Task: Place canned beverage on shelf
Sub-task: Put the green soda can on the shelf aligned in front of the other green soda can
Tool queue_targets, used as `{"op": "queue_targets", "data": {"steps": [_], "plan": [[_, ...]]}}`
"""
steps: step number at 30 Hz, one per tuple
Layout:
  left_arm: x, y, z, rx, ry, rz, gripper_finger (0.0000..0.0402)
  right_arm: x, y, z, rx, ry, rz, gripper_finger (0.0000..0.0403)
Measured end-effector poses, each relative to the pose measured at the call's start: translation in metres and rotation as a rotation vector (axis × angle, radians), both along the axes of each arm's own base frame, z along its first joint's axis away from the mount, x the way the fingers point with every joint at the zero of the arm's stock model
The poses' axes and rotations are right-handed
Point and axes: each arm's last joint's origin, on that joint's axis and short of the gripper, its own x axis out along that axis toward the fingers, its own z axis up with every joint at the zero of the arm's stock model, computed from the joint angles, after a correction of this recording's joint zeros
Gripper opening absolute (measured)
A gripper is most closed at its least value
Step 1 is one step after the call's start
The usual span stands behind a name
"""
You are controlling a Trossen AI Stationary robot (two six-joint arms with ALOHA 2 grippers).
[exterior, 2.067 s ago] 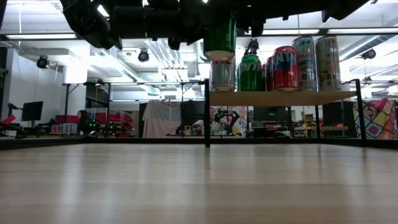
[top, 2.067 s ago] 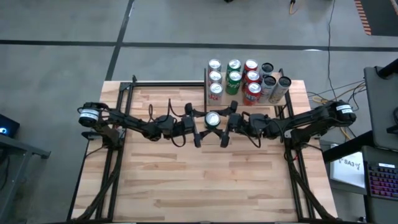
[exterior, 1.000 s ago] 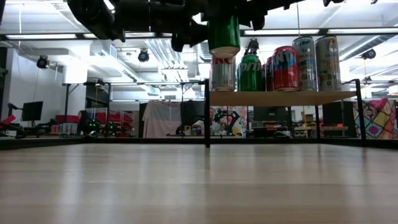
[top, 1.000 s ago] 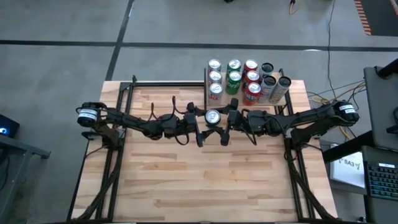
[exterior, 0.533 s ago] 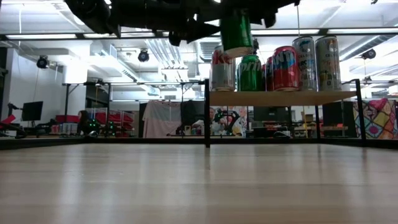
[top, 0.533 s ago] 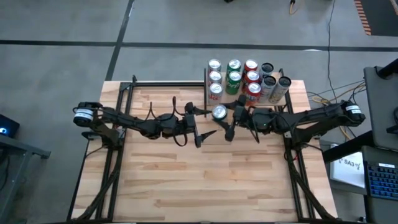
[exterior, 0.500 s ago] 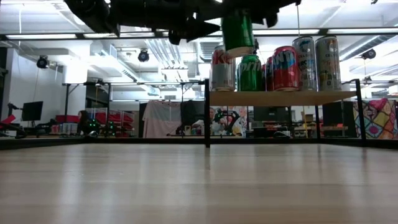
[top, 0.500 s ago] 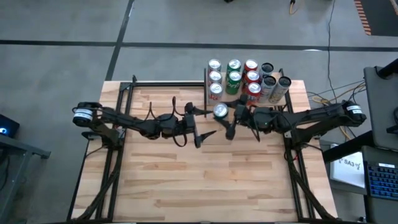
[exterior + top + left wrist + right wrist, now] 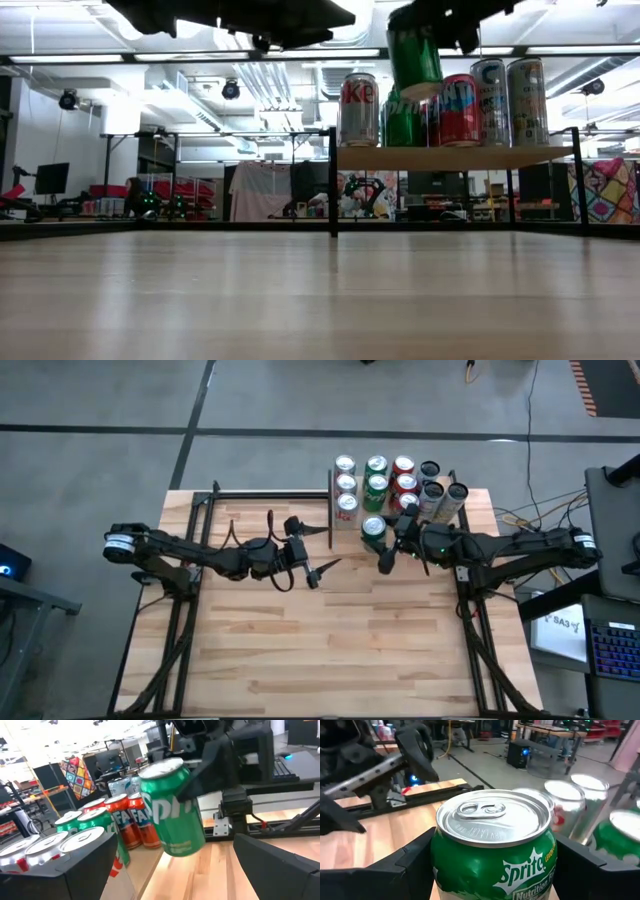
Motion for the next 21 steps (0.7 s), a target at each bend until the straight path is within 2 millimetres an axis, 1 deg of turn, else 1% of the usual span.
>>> {"op": "queue_targets", "data": {"steps": [3, 7, 11, 15, 18, 21], "plan": [[0.0, 0.0, 0.0, 0.0, 0.006, 0.0, 0.0384, 0.001, -0.001, -0.01, 0.028, -0.014, -0.037, 0.0288], [0.0, 0.0, -0.003, -0.007, 0.031, -0.001, 0.0384, 0.003, -0.003, -0.018, 0.067, -0.048, -0.136, 0.0288], [0.0, 0.0, -0.005, -0.03, 0.04, -0.001, 0.0384, 0.011, -0.004, -0.027, 0.057, -0.048, -0.182, 0.0288], [-0.001, 0.0, -0.009, -0.072, 0.036, -0.002, 0.0384, 0.018, -0.006, -0.038, 0.05, -0.017, -0.275, 0.0288], [0.001, 0.0, -0.016, -0.104, 0.047, -0.001, 0.0378, 0.023, -0.007, -0.044, 0.053, -0.008, -0.307, 0.0288], [0.007, 0.0, -0.029, -0.125, 0.077, 0.001, 0.0362, 0.026, -0.007, -0.046, 0.058, -0.026, -0.319, 0.0288]]}}
